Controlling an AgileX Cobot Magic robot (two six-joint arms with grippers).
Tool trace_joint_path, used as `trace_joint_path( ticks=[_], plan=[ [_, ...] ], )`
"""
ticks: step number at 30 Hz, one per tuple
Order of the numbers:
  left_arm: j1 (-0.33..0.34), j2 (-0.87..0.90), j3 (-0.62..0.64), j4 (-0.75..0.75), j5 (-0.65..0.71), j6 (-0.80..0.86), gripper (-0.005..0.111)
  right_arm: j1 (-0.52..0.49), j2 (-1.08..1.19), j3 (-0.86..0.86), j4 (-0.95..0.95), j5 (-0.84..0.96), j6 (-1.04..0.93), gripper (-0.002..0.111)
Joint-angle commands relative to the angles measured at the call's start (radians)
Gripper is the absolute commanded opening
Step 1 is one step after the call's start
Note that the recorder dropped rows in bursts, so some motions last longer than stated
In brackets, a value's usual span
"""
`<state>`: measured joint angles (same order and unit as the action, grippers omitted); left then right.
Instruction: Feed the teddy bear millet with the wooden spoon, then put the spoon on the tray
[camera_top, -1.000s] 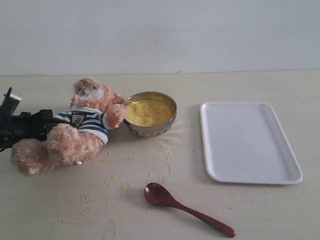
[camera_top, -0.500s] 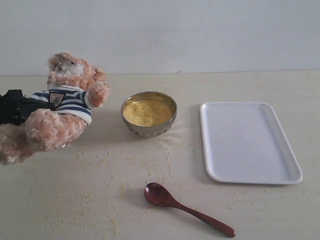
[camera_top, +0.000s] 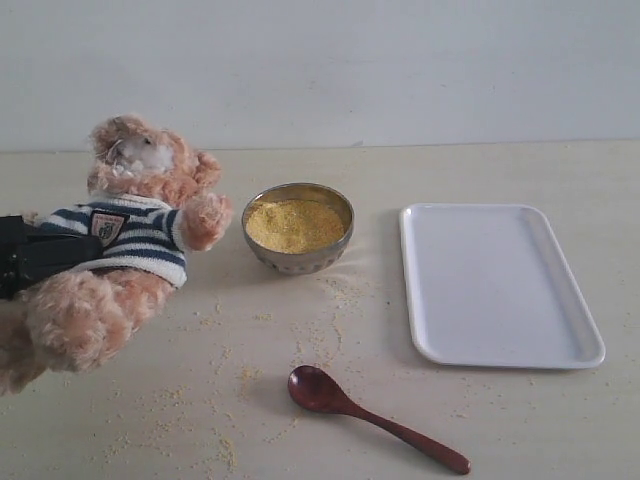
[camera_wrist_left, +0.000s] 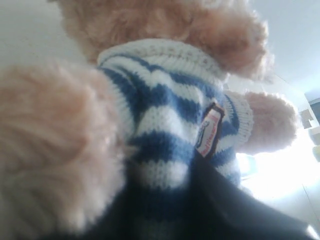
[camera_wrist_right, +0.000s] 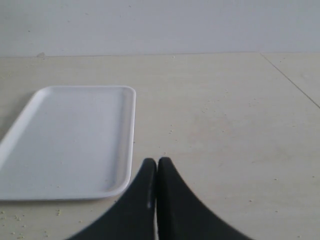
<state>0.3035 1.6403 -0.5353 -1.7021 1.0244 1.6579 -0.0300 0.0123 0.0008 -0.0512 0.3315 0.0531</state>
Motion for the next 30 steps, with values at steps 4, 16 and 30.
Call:
trace_joint_path(
  ticks=[4, 16, 30],
  plan=[
    [0.003, -0.031, 0.025, 0.037, 0.018, 0.019, 0.005, 0.003, 0.000, -0.001, -0.003, -0.009, -0.004, 0.000],
    [0.003, -0.029, 0.025, -0.014, 0.018, 0.026, 0.005, 0.003, 0.000, -0.001, -0.003, -0.009, -0.004, 0.000],
    [0.003, -0.029, 0.025, -0.001, 0.018, 0.017, 0.005, 0.003, 0.000, -0.001, 0.209, -0.157, 0.118, 0.000]
  ],
)
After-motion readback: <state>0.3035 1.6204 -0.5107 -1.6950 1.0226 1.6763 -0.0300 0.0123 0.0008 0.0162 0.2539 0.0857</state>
